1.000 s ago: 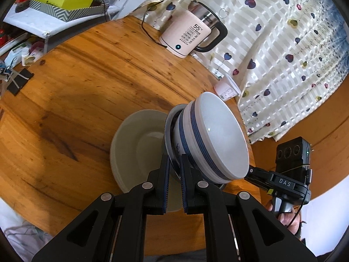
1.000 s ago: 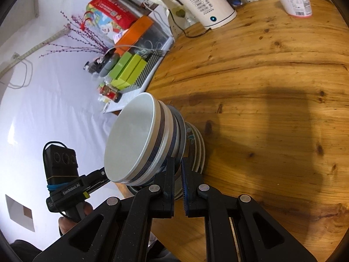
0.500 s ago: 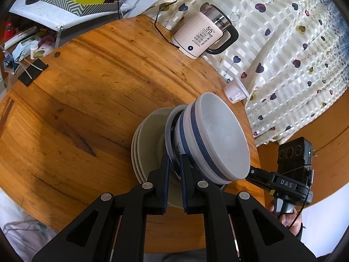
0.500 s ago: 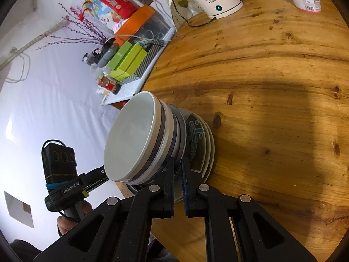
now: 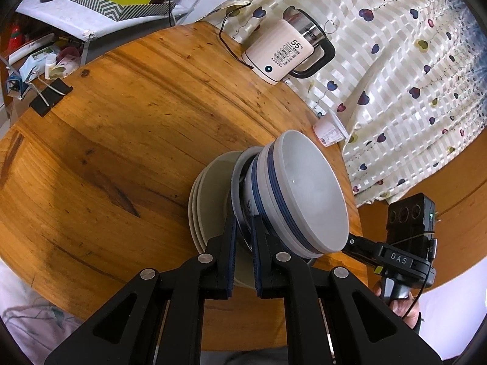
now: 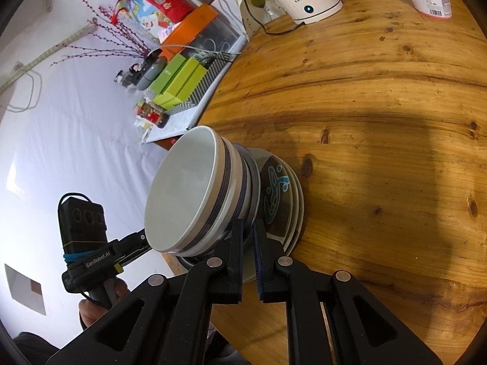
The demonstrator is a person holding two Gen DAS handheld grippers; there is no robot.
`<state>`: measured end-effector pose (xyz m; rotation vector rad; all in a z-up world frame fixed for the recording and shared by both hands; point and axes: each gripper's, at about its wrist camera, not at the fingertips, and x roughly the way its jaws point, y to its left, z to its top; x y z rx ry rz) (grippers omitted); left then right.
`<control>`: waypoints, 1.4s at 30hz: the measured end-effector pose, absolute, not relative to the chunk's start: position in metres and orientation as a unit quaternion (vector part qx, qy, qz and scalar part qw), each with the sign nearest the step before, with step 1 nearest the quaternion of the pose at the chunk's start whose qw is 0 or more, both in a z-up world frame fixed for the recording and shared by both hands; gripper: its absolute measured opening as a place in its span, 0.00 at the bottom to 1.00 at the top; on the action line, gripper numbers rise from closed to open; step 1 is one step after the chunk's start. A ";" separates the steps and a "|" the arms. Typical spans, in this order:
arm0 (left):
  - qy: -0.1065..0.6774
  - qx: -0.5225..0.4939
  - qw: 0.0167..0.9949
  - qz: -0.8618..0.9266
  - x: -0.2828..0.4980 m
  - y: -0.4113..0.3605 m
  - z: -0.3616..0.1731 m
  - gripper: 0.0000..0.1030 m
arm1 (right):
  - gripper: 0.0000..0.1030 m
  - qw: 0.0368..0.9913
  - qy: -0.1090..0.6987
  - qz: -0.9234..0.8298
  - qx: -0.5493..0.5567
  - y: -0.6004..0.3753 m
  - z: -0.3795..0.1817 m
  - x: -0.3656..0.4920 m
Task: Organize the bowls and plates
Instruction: 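Carry the bowl stack with both tools over the beige plate stack, then lower the bowl stack onto the plates and open both tools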
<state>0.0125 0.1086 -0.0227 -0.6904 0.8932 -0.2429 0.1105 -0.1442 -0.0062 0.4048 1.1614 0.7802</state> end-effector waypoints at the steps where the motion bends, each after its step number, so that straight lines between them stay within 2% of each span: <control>1: 0.421 -0.329 0.837 -0.115 0.012 0.109 -0.023 0.08 | 0.09 0.747 0.530 0.357 0.184 -0.144 -0.006 0.110; 13: 0.415 -0.298 0.853 -0.103 0.001 0.103 -0.019 0.11 | 0.12 0.756 0.523 0.351 0.177 -0.155 -0.003 0.094; 26: 0.394 -0.203 0.894 -0.062 -0.023 0.075 0.000 0.11 | 0.44 0.814 0.475 0.322 0.094 -0.155 0.025 0.061; 32: 0.394 -0.166 0.903 -0.050 -0.032 0.060 0.002 0.11 | 0.49 0.829 0.458 0.320 0.042 -0.144 0.032 0.040; 42: 0.401 -0.126 0.907 -0.032 -0.041 0.045 -0.001 0.11 | 0.50 0.844 0.440 0.307 -0.016 -0.130 0.030 0.016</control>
